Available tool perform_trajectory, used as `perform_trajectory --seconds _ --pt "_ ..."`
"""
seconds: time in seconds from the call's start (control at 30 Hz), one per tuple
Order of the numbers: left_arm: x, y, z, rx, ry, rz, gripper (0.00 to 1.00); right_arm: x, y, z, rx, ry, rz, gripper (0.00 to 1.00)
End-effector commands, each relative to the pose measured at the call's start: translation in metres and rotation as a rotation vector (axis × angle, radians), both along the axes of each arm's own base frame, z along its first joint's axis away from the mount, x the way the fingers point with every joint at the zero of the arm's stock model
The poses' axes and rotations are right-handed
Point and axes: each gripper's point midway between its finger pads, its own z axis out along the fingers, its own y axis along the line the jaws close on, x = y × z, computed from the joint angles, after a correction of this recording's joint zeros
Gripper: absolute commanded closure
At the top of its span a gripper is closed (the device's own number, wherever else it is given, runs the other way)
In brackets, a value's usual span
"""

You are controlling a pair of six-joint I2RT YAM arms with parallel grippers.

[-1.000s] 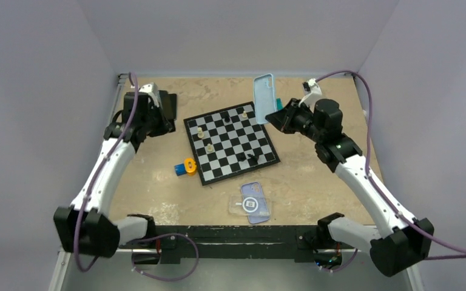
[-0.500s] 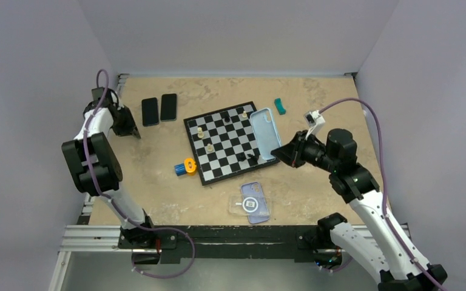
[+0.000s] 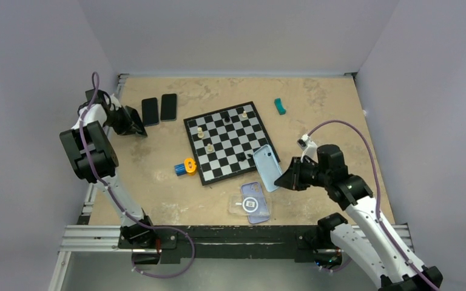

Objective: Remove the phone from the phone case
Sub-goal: Place the phone at the center of the board, then place the phone case at the center of the board.

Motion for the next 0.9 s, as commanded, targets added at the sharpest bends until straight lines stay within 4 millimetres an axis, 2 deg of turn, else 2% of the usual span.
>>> perform_trajectory --seconds 0.0,0.1,0.27,0.4,0.6,0.73,0.87 --pt "0.004 0.004 -0.005 -0.029 0.038 0.009 0.88 -0.027 0.016 -0.012 0.091 0.101 0.122 1.00" --pt "-0.001 0.010 -0.008 0.002 0.070 0.032 0.78 -0.042 0.027 -0.021 0.171 0.153 0.205 1.00" --pt "-0.005 0.014 -0.012 0.020 0.104 0.061 0.75 -0.052 0.032 -0.041 0.193 0.222 0.244 1.00" --pt "-0.009 0.017 -0.007 0.039 0.117 0.091 0.59 -0.059 0.038 -0.050 0.219 0.259 0.284 1.00" --pt "-0.010 0.021 0.012 0.083 0.097 0.133 0.39 -0.064 0.039 -0.071 0.155 0.293 0.332 1.00" --pt "-0.014 0.027 0.029 0.147 0.081 0.163 0.31 -0.068 0.043 -0.072 0.165 0.301 0.360 1.00" --pt "-0.023 0.030 0.051 0.220 0.068 0.207 0.24 -0.081 0.055 -0.071 0.170 0.323 0.423 0.99"
